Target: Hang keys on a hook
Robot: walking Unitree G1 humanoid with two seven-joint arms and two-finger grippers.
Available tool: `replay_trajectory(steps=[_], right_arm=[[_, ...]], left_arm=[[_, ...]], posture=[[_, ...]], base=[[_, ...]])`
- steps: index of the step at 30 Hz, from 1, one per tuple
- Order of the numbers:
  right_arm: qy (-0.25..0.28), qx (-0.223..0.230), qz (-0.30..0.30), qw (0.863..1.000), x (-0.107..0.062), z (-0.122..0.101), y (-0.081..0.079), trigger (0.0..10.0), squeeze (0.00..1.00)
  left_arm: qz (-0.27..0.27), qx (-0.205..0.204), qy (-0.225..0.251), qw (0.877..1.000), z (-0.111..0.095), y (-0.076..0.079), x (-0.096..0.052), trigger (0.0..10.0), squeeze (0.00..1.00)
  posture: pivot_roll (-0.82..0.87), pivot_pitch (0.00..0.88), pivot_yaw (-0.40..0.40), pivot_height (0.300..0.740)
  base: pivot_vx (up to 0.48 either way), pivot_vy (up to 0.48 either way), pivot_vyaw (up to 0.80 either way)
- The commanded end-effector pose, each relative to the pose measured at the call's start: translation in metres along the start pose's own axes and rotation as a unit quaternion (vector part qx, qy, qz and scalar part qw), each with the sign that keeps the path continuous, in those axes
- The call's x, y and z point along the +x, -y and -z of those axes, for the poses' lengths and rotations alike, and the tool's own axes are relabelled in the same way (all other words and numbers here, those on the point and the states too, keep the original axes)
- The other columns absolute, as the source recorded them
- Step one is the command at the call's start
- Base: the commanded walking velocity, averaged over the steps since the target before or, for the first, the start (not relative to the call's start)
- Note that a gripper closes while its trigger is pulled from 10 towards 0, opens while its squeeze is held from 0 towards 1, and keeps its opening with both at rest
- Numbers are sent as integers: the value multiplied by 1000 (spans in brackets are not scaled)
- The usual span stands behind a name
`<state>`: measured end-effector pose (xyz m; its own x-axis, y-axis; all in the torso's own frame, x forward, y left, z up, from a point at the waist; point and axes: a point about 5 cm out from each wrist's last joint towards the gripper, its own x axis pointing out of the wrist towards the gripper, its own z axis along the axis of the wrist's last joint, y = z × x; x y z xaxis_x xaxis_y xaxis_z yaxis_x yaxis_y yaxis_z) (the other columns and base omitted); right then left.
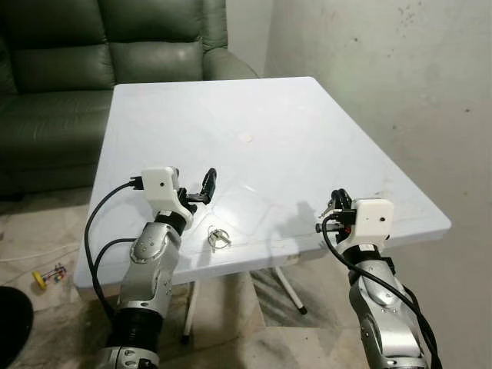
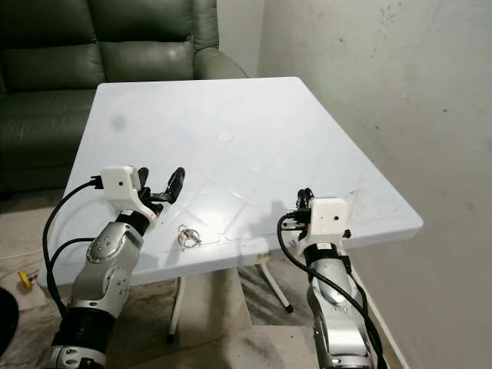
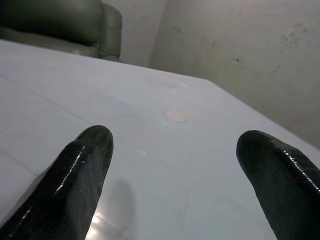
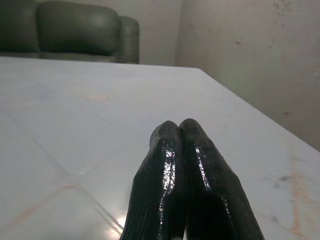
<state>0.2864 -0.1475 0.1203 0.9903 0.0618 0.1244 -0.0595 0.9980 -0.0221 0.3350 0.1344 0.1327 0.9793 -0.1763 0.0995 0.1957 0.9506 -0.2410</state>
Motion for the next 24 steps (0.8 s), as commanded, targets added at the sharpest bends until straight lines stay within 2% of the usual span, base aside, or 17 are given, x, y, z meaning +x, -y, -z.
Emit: replay_trajectory(steps=[1, 4, 24], right_arm=[[-3, -7, 7, 1000, -1, 0, 5, 10000, 0], [-5, -8, 6, 1000, -2, 1, 5, 10000, 0], [-9, -11, 6, 1000, -4, 2, 7, 10000, 0]], left_arm=[[-1, -14, -9, 1000, 1, 5, 3, 10000, 0], [-9, -1, -20, 1000, 3, 5, 4, 10000, 0], [-30, -9, -48, 998, 8, 7, 7, 10000, 0]], posture=[[55, 0, -37, 740], [53, 0, -37, 740], [49, 0, -42, 740]], base=[[0, 0, -712], [0, 0, -712], [0, 0, -708]])
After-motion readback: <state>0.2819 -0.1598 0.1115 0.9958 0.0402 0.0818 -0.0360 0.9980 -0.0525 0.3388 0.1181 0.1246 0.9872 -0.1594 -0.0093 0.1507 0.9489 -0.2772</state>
